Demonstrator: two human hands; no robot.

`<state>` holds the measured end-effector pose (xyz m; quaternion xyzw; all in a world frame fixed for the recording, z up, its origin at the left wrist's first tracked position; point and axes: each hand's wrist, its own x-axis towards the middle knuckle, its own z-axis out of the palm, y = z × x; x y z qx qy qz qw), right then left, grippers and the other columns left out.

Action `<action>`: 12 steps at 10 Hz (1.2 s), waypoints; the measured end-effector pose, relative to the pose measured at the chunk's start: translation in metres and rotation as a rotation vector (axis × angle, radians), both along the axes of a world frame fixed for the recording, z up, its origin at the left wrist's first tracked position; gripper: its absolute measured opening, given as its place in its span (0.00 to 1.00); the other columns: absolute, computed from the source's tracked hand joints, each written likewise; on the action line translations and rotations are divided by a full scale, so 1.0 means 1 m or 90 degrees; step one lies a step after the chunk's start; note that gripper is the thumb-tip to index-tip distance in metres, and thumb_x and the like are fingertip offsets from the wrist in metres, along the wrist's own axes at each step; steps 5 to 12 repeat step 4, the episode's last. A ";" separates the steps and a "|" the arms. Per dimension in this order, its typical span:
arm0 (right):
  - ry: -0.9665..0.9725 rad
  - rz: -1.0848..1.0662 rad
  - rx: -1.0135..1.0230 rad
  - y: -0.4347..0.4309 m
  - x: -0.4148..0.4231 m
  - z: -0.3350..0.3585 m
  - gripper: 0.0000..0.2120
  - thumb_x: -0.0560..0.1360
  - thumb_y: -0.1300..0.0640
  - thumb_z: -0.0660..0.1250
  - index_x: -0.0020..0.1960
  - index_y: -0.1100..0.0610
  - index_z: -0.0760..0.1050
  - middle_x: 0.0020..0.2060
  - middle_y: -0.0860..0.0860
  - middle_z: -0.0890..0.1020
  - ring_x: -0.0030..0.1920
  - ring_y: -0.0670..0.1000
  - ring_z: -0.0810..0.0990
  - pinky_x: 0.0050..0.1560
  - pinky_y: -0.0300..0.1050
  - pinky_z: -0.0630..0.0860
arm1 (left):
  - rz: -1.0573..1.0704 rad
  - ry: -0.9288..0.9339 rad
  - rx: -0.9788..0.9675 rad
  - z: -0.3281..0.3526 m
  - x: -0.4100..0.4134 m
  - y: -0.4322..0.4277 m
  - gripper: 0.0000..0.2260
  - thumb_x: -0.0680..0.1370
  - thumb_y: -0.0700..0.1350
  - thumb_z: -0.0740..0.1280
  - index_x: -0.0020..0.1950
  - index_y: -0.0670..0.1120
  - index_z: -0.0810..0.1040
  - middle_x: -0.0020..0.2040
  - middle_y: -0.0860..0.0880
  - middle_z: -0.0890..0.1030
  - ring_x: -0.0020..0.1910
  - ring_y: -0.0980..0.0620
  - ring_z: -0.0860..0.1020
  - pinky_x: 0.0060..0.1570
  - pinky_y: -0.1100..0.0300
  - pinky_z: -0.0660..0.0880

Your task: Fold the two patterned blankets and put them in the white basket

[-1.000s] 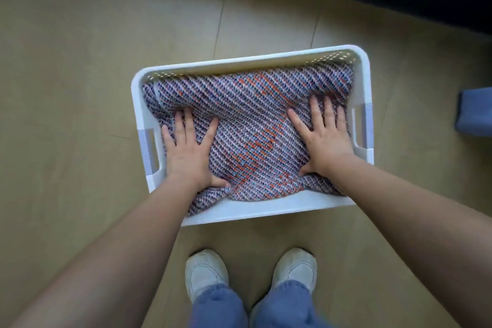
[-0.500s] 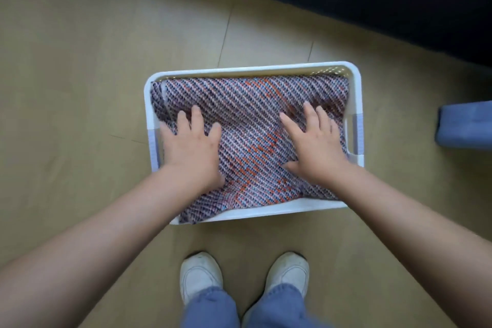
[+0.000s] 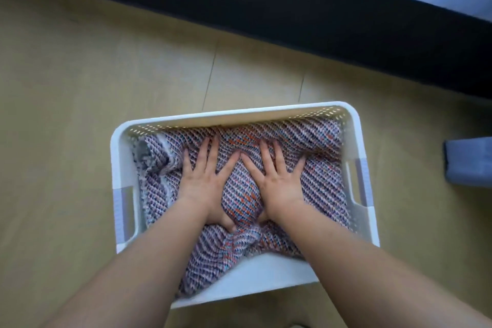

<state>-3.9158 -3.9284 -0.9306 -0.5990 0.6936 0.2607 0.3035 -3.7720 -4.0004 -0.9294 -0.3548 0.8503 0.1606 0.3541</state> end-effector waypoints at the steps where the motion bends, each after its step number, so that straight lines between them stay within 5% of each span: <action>1: 0.024 0.010 0.019 0.000 0.003 0.008 0.73 0.53 0.34 0.76 0.52 0.45 0.07 0.52 0.54 0.10 0.56 0.60 0.12 0.57 0.81 0.34 | -0.009 -0.025 -0.016 0.009 -0.003 0.003 0.68 0.50 0.77 0.67 0.57 0.54 0.12 0.57 0.38 0.13 0.60 0.37 0.17 0.58 0.34 0.24; 2: 0.018 0.025 0.035 -0.001 0.010 0.043 0.70 0.57 0.38 0.77 0.61 0.45 0.13 0.67 0.55 0.21 0.69 0.62 0.24 0.63 0.78 0.41 | -0.018 -0.046 -0.034 0.043 -0.006 0.011 0.64 0.56 0.74 0.68 0.69 0.54 0.23 0.69 0.37 0.24 0.71 0.35 0.29 0.66 0.33 0.34; 4: -0.097 -0.043 -0.076 0.041 0.011 0.181 0.46 0.71 0.47 0.69 0.76 0.52 0.40 0.76 0.55 0.49 0.76 0.57 0.48 0.73 0.61 0.48 | 0.151 0.035 0.050 0.163 0.038 0.063 0.41 0.73 0.64 0.63 0.76 0.57 0.41 0.77 0.42 0.41 0.75 0.40 0.40 0.72 0.42 0.43; 12: -0.097 -0.043 -0.076 0.041 0.011 0.181 0.46 0.71 0.47 0.69 0.76 0.52 0.40 0.76 0.55 0.49 0.76 0.57 0.48 0.73 0.61 0.48 | 0.151 0.035 0.050 0.163 0.038 0.063 0.41 0.73 0.64 0.63 0.76 0.57 0.41 0.77 0.42 0.41 0.75 0.40 0.40 0.72 0.42 0.43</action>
